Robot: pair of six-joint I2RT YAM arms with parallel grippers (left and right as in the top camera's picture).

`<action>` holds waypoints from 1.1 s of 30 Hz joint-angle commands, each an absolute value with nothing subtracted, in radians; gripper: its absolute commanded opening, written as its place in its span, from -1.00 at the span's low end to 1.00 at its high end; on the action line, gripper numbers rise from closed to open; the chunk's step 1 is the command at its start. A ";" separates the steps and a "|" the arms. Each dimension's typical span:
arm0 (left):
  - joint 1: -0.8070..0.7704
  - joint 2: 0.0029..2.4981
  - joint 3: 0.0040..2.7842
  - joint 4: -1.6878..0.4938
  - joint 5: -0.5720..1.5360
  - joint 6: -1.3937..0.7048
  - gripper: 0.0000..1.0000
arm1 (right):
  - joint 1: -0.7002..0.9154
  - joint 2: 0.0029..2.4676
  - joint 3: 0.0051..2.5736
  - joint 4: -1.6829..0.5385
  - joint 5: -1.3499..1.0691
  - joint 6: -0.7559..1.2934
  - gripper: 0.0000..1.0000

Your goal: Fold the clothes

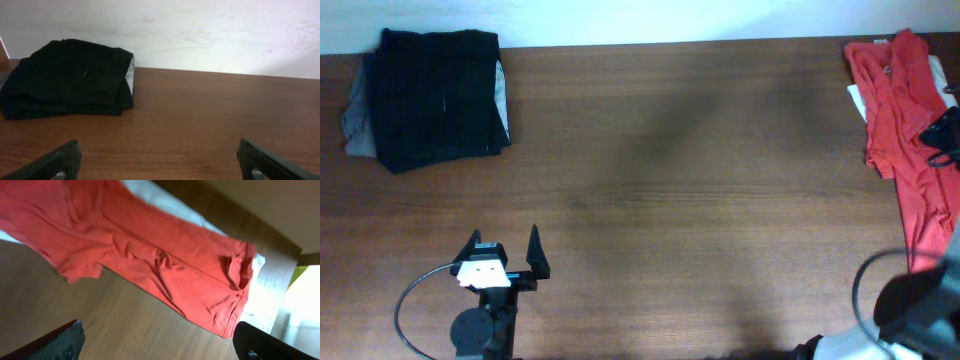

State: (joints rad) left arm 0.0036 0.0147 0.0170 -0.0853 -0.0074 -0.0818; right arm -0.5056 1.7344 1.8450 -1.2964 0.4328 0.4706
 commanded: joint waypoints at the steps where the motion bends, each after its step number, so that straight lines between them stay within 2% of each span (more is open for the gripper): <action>1: 0.010 0.005 0.008 -0.083 0.007 -0.063 0.98 | -0.454 1.512 1.850 -1.296 0.449 0.480 0.97; 8: 0.009 0.005 0.008 -0.083 0.007 -0.063 0.98 | -0.060 1.087 1.849 -1.297 0.449 0.480 0.97; 15: 0.010 0.005 0.008 -0.083 0.007 -0.063 0.98 | -0.007 0.853 1.848 -1.302 0.450 0.475 0.97; 18: 0.010 0.005 0.008 -0.083 0.007 -0.063 0.98 | -0.007 0.759 1.781 -1.319 0.361 0.477 0.97; 21: 0.010 0.005 0.008 -0.083 0.007 -0.063 0.98 | -0.007 0.643 1.524 -1.182 0.277 0.476 0.97; 28: 0.010 0.005 0.008 -0.083 0.007 -0.063 0.98 | -0.006 0.225 0.595 -0.525 0.040 0.476 0.97; 33: 0.010 0.005 0.008 -0.083 0.007 -0.063 0.98 | -0.006 0.069 0.237 -0.253 -0.016 0.476 0.97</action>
